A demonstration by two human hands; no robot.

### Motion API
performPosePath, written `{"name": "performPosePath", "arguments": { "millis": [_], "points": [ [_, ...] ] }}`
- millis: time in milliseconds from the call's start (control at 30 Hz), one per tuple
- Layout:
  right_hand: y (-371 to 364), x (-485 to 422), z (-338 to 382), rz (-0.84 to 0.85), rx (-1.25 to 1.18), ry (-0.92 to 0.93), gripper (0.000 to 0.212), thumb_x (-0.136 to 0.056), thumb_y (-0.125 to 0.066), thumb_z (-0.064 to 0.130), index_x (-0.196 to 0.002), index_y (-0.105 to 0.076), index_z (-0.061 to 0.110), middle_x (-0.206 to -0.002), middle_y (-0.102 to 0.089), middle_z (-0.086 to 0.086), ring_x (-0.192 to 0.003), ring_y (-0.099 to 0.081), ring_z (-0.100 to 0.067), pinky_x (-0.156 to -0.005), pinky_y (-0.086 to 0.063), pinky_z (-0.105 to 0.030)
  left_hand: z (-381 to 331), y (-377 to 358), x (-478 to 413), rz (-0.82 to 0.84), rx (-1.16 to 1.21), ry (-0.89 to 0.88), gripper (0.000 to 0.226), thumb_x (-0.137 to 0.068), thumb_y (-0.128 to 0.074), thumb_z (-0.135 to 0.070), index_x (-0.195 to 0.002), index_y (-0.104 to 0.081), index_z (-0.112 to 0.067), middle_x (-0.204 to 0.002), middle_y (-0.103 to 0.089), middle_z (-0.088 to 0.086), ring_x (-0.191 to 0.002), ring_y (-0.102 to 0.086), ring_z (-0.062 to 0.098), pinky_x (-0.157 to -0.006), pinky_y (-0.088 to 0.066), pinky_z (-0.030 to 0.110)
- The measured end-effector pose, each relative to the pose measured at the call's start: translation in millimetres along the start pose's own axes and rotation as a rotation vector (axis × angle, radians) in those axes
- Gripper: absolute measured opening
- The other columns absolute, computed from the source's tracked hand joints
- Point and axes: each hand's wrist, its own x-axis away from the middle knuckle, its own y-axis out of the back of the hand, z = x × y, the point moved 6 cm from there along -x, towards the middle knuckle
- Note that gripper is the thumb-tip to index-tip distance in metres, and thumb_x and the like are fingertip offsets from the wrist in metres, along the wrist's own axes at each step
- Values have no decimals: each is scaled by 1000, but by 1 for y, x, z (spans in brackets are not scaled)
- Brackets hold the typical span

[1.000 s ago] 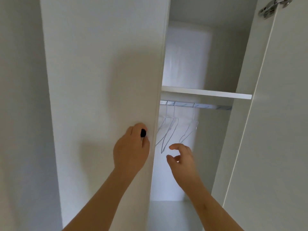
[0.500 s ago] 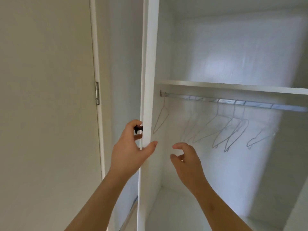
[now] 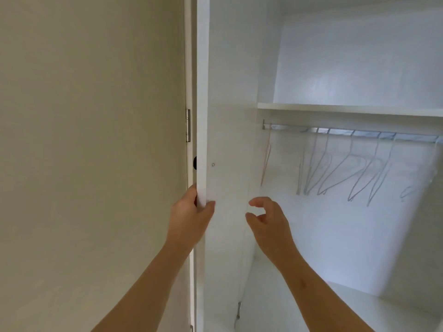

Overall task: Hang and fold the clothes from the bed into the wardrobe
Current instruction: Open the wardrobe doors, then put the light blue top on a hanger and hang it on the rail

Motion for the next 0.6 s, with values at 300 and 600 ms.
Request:
{"name": "performPosePath", "arguments": {
  "millis": [300,600],
  "points": [
    [-38,42,6,-65,55,-149,22,-92,-53,16,-104,-44,32,-114,-45,12,-71,-54,-2,-64,-39,-10,23,25,-12,138,46,7,12,-91,-55,-19,-100,-48,-22,-91,-61,-1,-81,-59,15,-60,-44,12],
    [16,104,-7,-287,161,-314,25,-92,-52,20,-115,-50,27,-113,-44,16,-75,-55,2,-63,-36,-5,-26,-7,73,1,-46,-298,47,-84,-64,-15,-129,-49,-16,-146,-35,8,-134,-35,26,-104,-34,36]
  ]
}}
